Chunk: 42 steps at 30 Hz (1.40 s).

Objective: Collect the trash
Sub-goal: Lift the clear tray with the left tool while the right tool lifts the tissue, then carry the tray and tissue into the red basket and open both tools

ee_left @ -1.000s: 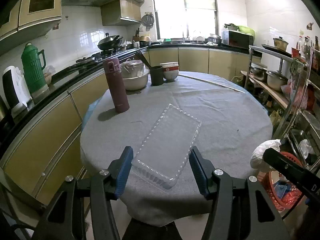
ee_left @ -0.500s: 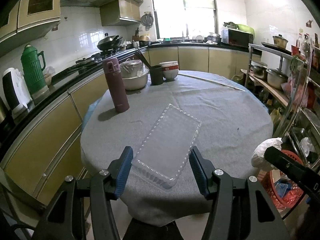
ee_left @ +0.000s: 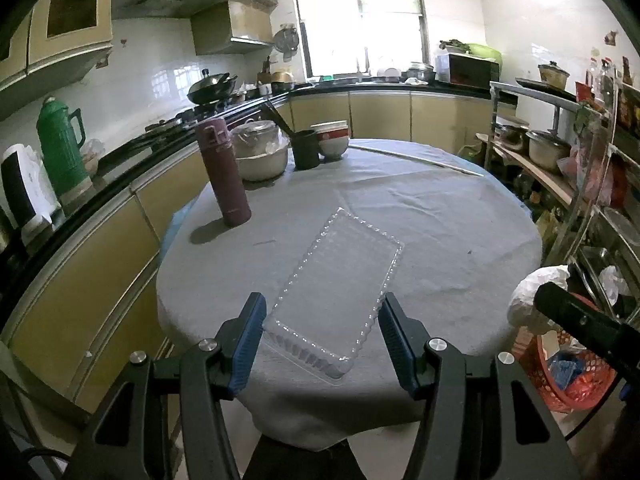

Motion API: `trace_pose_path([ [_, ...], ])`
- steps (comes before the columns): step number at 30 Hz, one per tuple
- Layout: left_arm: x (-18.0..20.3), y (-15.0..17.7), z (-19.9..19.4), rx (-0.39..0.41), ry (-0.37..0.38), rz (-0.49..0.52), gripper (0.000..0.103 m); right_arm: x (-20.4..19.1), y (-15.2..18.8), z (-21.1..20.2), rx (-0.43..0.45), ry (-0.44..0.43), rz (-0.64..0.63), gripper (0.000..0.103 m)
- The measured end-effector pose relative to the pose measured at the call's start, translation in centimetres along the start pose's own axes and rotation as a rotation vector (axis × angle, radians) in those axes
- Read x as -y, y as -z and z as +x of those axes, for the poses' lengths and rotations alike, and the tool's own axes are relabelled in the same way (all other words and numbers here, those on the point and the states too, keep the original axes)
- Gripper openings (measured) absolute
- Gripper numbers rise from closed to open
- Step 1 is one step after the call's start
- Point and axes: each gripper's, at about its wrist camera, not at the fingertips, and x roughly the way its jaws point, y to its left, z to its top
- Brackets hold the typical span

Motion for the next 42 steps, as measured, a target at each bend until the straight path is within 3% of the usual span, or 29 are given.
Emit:
trace_pose_path([
  [16, 2.8, -0.1, -0.8, 0.014, 0.012, 0.057, 0.06, 1.7, 0.2, -2.6, 0.044, -0.01, 0.044, 0.034],
  [26, 7.4, -0.3, -1.9, 0.035, 0.034, 0.148, 0.06, 4.8, 0.1, -5.9, 0.105, -0.013, 0.113, 0.034],
  [35, 13.4, -0.5, -2.6, 0.039, 0.126, 0.245, 0.06, 10.6, 0.1, -10.4, 0.177, 0.026, 0.22, 0.034],
  [42, 19.6, -0.5, -0.7, -0.046, 0.3, 0.312, 0.06, 16.9, 0.3, -14.4, 0.221, 0.105, 0.335, 0.034],
])
